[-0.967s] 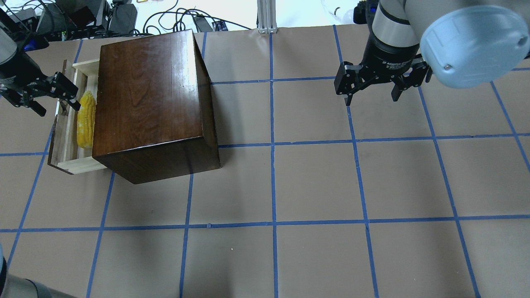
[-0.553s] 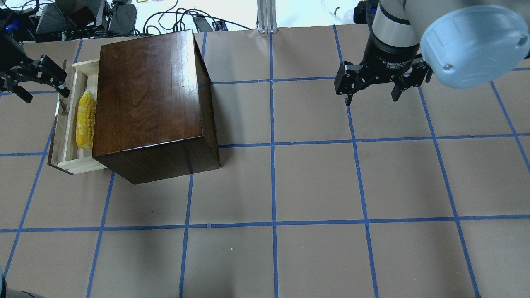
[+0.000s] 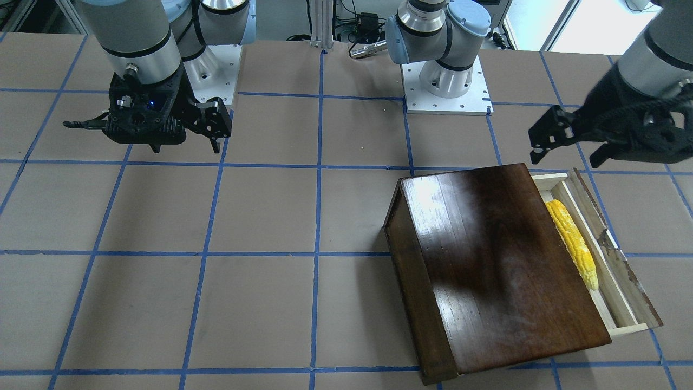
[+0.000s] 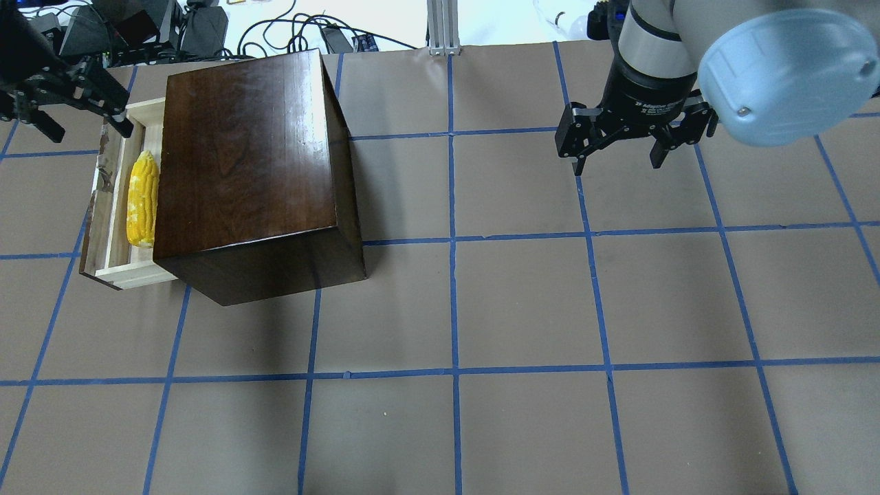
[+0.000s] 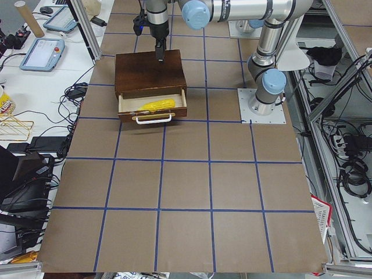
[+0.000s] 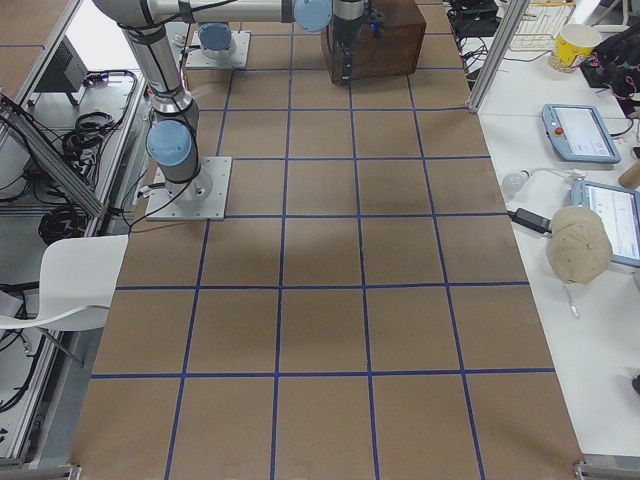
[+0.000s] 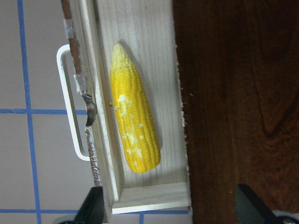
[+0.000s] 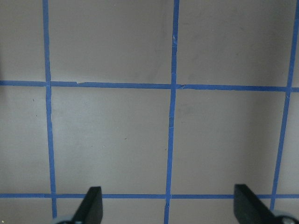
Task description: Open drawer and put corn inside
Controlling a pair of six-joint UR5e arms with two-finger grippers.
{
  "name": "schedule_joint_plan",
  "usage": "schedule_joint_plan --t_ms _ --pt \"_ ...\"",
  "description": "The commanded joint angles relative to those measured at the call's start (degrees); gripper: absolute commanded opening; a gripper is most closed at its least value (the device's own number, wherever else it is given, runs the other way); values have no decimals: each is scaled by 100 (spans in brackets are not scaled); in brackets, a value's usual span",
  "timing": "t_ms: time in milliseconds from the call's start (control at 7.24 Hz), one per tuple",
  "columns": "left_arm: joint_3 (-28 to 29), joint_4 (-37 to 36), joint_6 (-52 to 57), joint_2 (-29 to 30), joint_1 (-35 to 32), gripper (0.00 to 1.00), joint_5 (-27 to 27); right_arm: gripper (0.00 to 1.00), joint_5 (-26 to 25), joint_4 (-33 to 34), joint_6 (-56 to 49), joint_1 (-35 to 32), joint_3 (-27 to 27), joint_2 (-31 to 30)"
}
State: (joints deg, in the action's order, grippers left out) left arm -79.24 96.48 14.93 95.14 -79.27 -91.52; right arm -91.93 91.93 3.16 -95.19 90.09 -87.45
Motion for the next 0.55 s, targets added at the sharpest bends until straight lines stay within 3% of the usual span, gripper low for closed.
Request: schedule_joint_plan --t_ms 0,276,414 --pt "-48 29 -342 -189 -937 100 -111 100 0 0 0 0 0 0" --pt "-92 3 -1050 -23 -1476 100 -68 100 0 0 0 0 0 0" --pt "-161 2 -984 -22 -1417 100 -120 100 9 0 0 -9 0 0"
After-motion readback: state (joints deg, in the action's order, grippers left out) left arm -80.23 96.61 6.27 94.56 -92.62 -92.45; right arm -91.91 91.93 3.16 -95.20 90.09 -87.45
